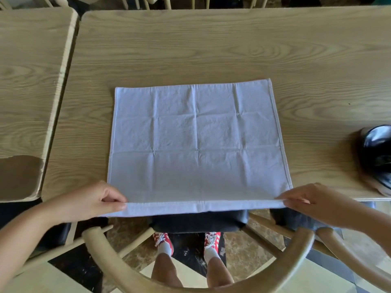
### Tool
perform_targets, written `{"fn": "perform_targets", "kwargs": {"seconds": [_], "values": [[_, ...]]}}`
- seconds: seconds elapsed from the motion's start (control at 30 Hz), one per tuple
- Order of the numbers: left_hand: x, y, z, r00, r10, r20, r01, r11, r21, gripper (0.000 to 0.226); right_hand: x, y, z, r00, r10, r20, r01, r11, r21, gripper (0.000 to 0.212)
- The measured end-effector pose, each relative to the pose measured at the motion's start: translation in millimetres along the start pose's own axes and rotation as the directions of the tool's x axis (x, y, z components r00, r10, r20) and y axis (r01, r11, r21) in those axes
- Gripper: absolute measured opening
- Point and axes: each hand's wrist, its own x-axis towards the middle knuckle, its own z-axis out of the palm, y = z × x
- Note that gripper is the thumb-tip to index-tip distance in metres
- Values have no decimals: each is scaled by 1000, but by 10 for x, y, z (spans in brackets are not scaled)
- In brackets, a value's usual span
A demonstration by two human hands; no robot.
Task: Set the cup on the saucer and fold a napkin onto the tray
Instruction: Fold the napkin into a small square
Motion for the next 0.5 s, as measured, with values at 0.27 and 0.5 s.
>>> {"fn": "perform_targets", "kwargs": {"seconds": [0.27, 0.5], "values": [[43, 203, -240, 983, 11, 185, -3, 999, -48, 34, 71, -83, -412, 993, -4, 117, 5, 1000, -11, 21], [503, 386, -818, 821, 117, -559, -113, 993, 41, 23, 704, -180, -843, 927, -49, -372, 52, 999, -3, 22]]}}
